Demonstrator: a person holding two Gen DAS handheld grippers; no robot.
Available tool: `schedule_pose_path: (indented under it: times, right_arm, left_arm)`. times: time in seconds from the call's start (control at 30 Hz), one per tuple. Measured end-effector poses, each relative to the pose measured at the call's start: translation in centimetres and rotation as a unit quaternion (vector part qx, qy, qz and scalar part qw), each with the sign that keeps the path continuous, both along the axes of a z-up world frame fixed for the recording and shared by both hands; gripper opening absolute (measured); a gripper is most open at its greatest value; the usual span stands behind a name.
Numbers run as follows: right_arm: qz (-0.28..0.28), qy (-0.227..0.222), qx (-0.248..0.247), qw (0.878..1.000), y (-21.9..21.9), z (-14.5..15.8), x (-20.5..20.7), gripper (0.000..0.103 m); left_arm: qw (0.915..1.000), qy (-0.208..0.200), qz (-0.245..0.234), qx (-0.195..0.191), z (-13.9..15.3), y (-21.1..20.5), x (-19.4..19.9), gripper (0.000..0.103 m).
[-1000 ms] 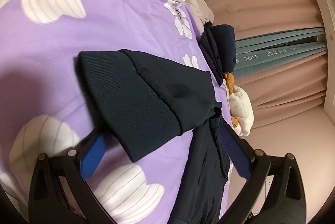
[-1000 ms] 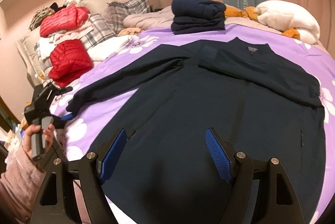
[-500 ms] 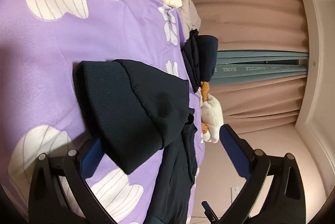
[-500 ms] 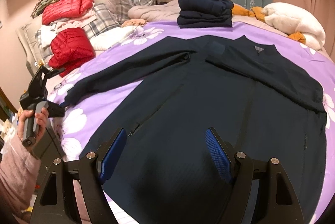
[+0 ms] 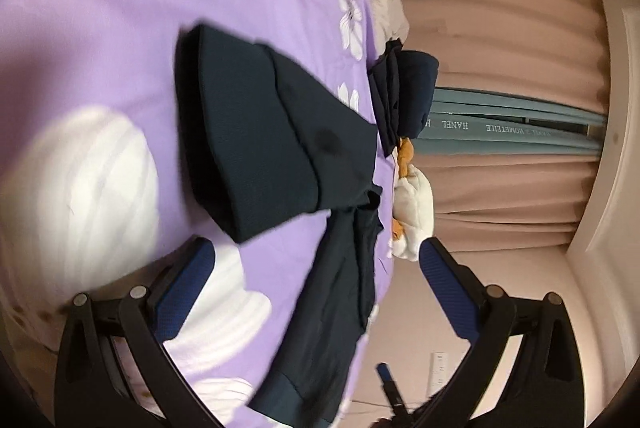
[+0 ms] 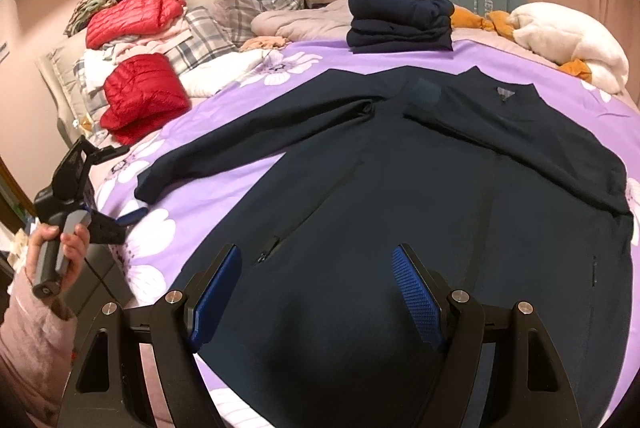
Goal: Fold large clothes
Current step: 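Grasp the other sleeve's ribbed cuff with the left tool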
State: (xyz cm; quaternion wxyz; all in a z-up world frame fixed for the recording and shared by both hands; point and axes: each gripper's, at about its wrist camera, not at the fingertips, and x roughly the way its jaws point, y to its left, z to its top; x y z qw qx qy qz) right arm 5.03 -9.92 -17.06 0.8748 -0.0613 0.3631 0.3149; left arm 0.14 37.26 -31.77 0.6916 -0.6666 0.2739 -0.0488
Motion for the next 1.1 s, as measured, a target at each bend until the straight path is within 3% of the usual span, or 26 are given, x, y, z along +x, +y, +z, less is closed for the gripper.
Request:
schedule_pose_path:
  times: [0.1, 0.27, 0.33, 0.43, 0.5, 0.57, 0.7, 0.9, 1.1]
  right_arm:
    - [0.004, 0.000, 0.004, 1.000, 0.1, 0.0, -0.2, 0.077]
    - [-0.004, -0.008, 0.001, 1.000, -0.8, 0.3, -0.4, 0.077]
    - [-0.010, -0.008, 0.001, 1.000, -1.3, 0.2, -0.3, 0.077]
    - [-0.023, -0.001, 0.002, 1.000, -2.0, -0.1, 0.1, 0.077]
    - [-0.027, 0.007, 0.004, 1.000, -2.3, -0.4, 0.4, 0.077]
    - [-0.027, 0.010, 0.005, 1.000, -2.2, -0.5, 0.5, 0.077]
    - [-0.017, 0.012, 0.014, 1.000, -1.7, -0.3, 0.6, 0.077]
    - [-0.012, 0.008, 0.018, 1.000, -1.2, -0.1, 0.6, 0.077]
    - [-0.028, 0.016, 0.034, 0.999, -1.9, -0.2, 1.1, 0.077]
  left_arm:
    - [0.9997, 0.003, -0.003, -0.026, -0.1, -0.6, 1.3, 0.101]
    - [0.9972, 0.033, 0.064, -0.018, -0.1, 0.3, 2.9, 0.096]
    - [0.9948, 0.043, 0.091, -0.014, -0.2, 0.8, 2.7, 0.087]
    - [0.9900, 0.060, 0.126, -0.023, -0.9, 1.3, 1.8, 0.066]
    - [0.9872, 0.071, 0.141, -0.026, -1.4, 1.3, 1.4, 0.041]
    - [0.9850, 0.075, 0.155, -0.016, -1.6, 1.5, 1.0, 0.032]
    - [0.9842, 0.071, 0.150, 0.063, 0.2, 1.7, 1.4, 0.017]
    - [0.9782, 0.045, 0.127, 0.157, 4.7, 2.3, 2.9, 0.014]
    - [0.9654, 0.028, 0.101, 0.239, 9.6, 1.3, 5.1, 0.014]
